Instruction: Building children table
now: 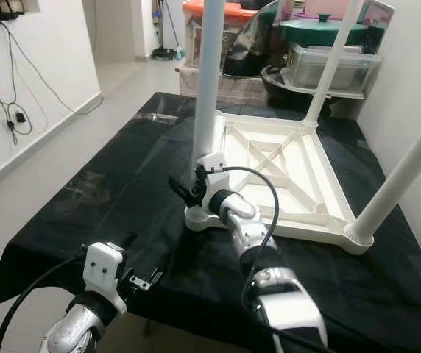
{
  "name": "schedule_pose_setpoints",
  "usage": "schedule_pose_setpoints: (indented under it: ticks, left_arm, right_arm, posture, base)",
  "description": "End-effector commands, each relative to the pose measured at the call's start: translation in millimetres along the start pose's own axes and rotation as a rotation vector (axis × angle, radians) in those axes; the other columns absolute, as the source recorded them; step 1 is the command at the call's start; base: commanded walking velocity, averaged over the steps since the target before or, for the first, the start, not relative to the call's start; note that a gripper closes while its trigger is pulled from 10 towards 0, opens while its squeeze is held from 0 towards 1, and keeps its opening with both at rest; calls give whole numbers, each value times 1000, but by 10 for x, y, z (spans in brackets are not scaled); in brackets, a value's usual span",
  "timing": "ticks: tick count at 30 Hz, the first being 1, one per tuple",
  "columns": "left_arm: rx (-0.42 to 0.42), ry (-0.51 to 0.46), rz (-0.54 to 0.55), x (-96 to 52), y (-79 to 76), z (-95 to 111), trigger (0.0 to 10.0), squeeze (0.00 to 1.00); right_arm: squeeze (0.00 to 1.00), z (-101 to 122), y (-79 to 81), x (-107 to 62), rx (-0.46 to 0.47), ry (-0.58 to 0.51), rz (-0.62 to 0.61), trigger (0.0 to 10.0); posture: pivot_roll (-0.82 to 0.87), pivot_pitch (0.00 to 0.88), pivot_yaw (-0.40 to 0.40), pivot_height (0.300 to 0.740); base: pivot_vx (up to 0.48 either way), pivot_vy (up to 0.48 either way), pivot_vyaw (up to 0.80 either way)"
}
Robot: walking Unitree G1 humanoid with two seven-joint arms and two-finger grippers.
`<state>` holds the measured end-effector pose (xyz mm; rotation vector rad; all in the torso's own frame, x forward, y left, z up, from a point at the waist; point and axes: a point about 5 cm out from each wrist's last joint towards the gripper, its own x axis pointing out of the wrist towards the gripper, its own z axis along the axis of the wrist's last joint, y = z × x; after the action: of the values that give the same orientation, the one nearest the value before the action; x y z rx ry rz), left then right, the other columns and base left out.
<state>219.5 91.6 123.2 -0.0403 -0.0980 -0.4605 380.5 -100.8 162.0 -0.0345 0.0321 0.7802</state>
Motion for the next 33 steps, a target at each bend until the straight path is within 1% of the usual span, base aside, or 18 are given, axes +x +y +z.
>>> schedule_pose_setpoints:
  ticks: [1,8,9,11,12,15,17,18,20,21,23,26,27,29,30,31,32,33]
  left_arm:
    - [0,28,11,-26,13,-38,10000,0]
    - [-2,37,11,-46,21,-42,10000,0]
    - [-2,37,11,-49,21,-42,10000,0]
    - [-2,39,11,-51,21,-44,10000,0]
    - [-2,39,9,-54,18,-45,10000,0]
    - [-3,40,8,-55,14,-47,10000,0]
    - [-3,40,6,-51,14,-47,10000,0]
    - [-3,40,6,-51,14,-47,10000,0]
    - [-3,41,6,-47,15,-47,10000,0]
    - [-3,41,6,-47,15,-47,10000,0]
    - [-3,41,6,-45,19,-46,10000,0]
    - [-3,42,6,-43,20,-46,10000,0]
    - [-3,42,5,-43,21,-47,10000,0]
    - [-3,42,5,-43,21,-47,10000,0]
    - [-4,42,7,-40,24,-50,10000,0]
    - [-4,42,7,-40,24,-50,10000,0]
    - [-5,43,8,-37,26,-51,10000,0]
    - [-5,43,8,-37,26,-51,10000,0]
  right_arm:
    - [0,-114,170,64,37,76,164,10000]
    - [0,-85,278,103,52,84,318,10000]
    - [0,-87,302,111,58,79,334,1765]
    - [0,-93,321,123,70,70,339,1765]
    - [0,-104,344,126,88,56,350,0]
    - [0,-107,342,130,127,11,312,0]
    - [0,-141,202,161,102,28,6,0]
    - [0,-141,202,161,102,28,6,0]
    - [0,-177,63,123,74,68,-201,0]
    - [0,-177,63,123,74,68,-201,0]
    - [0,-223,-124,7,78,93,-467,0]
    - [0,-239,-193,-50,77,102,-570,0]
    - [0,-270,-277,-153,74,107,-707,0]
    - [0,-270,-277,-153,74,107,-707,0]
    - [0,-325,-341,-330,91,101,-913,0]
    - [0,-325,-341,-330,91,101,-913,0]
    - [0,-394,-335,-470,122,107,-1064,0]
    - [0,-394,-335,-470,122,107,-1064,0]
  posture:
    - [180,0,-78,740]
    - [187,0,-75,740]
    - [187,0,-75,740]
    - [188,0,-75,740]
    - [188,0,-72,740]
    - [188,0,-76,740]
    - [184,0,-75,740]
    - [184,0,-75,740]
    - [180,0,-75,740]
    - [180,0,-75,740]
    - [172,0,-73,740]
    - [172,0,-73,740]
    - [167,0,-69,740]
    - [167,0,-69,740]
    - [163,0,-70,740]
    - [163,0,-70,740]
    - [161,0,-66,740]
    - [161,0,-66,740]
  base:
    - [0,0,0]
    - [0,0,0]
    - [0,0,0]
    - [0,0,0]
    - [0,0,0]
    - [0,0,0]
    - [0,0,0]
    - [0,0,0]
    - [0,0,0]
    - [0,0,0]
    - [0,0,0]
    - [0,0,0]
    - [0,0,0]
    - [0,0,0]
    - [0,0,0]
    - [0,0,0]
    - [0,0,0]
    - [0,0,0]
